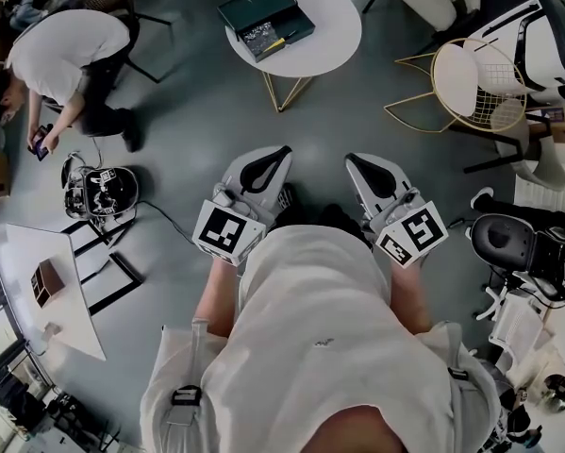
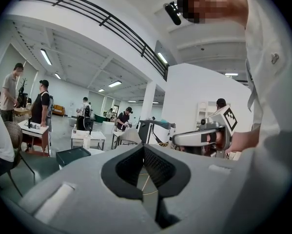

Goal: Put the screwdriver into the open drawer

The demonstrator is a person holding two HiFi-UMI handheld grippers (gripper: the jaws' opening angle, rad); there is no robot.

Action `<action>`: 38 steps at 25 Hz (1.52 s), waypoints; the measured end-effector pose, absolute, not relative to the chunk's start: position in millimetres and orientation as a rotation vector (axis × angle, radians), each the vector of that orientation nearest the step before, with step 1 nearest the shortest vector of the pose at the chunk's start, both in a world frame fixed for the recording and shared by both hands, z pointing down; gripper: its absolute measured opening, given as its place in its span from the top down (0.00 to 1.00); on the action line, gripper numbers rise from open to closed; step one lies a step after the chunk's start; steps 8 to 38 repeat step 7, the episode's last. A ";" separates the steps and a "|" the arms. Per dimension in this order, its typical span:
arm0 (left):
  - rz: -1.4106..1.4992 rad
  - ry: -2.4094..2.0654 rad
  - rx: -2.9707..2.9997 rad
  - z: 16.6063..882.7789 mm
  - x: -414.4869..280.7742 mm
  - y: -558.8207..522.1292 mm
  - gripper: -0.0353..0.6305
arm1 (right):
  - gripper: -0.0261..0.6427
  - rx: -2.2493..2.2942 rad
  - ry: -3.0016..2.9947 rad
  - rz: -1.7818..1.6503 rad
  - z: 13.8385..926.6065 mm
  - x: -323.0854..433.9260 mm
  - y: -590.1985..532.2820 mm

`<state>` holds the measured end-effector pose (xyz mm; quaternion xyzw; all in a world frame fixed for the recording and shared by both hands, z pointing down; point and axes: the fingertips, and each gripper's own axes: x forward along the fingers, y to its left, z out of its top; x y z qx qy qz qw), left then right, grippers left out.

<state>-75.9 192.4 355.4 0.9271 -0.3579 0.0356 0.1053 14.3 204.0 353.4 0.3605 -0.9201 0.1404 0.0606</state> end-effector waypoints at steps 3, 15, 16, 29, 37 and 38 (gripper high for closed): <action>0.112 -1.059 2.733 354.5 -74.2 190.7 0.93 | 0.95 1.091 -2.789 0.421 351.0 16.0 202.8; 0.107 -1.065 2.739 351.8 -75.3 186.0 0.93 | 0.95 1.096 -2.792 0.403 347.2 15.5 199.9; 0.107 -1.065 2.739 351.8 -75.3 186.0 0.93 | 0.95 1.096 -2.792 0.403 347.2 15.5 199.9; 0.107 -1.065 2.739 351.8 -75.3 186.0 0.93 | 0.95 1.096 -2.792 0.403 347.2 15.5 199.9; 0.107 -1.065 2.739 351.8 -75.3 186.0 0.93 | 0.95 1.096 -2.792 0.403 347.2 15.5 199.9; 0.107 -1.065 2.739 351.8 -75.3 186.0 0.93 | 0.95 1.096 -2.792 0.403 347.2 15.5 199.9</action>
